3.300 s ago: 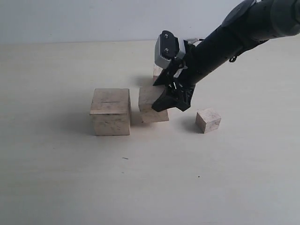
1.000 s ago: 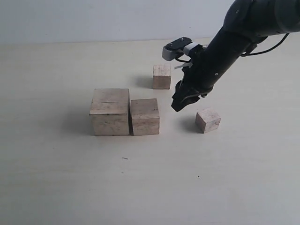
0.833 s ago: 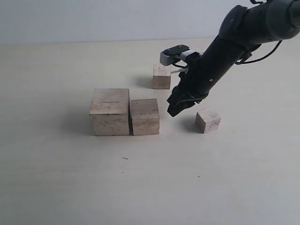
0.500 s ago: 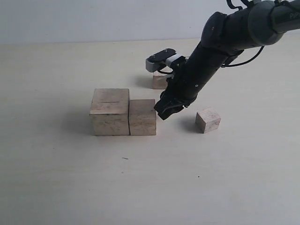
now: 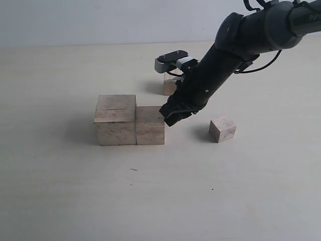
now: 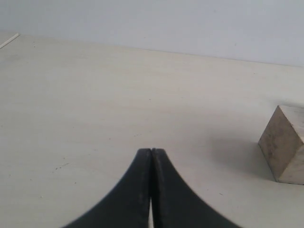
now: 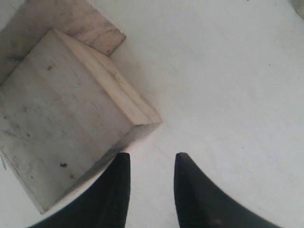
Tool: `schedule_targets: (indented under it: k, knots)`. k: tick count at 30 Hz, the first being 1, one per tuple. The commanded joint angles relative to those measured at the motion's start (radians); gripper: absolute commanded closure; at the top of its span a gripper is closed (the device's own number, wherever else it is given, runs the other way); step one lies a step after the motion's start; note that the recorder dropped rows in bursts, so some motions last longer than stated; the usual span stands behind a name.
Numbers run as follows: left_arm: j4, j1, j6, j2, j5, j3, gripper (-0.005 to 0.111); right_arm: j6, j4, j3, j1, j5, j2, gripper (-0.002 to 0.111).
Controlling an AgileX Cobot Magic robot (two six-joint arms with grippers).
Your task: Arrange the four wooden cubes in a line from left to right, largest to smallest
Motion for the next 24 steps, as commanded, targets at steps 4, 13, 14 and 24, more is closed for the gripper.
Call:
schedule_targets:
  k: [4,13,14,24]
  knots:
    - [-0.007,-0.006,0.001,-0.006,-0.011,0.003,0.107,0.005,0.003,0.001,-0.001,0.006,-0.008,0.077]
    - [-0.007,-0.006,0.001,-0.006,-0.011,0.003,0.107,0.186,-0.250,-0.001,-0.001,0.011,-0.157,0.077]
    - [-0.007,-0.006,0.001,-0.006,-0.011,0.003,0.107,0.260,-0.291,-0.001,-0.001,-0.013,-0.177,0.077]
    - [-0.007,-0.006,0.001,-0.006,-0.011,0.003,0.107,0.647,-0.364,-0.040,0.039,-0.132,-0.222,0.102]
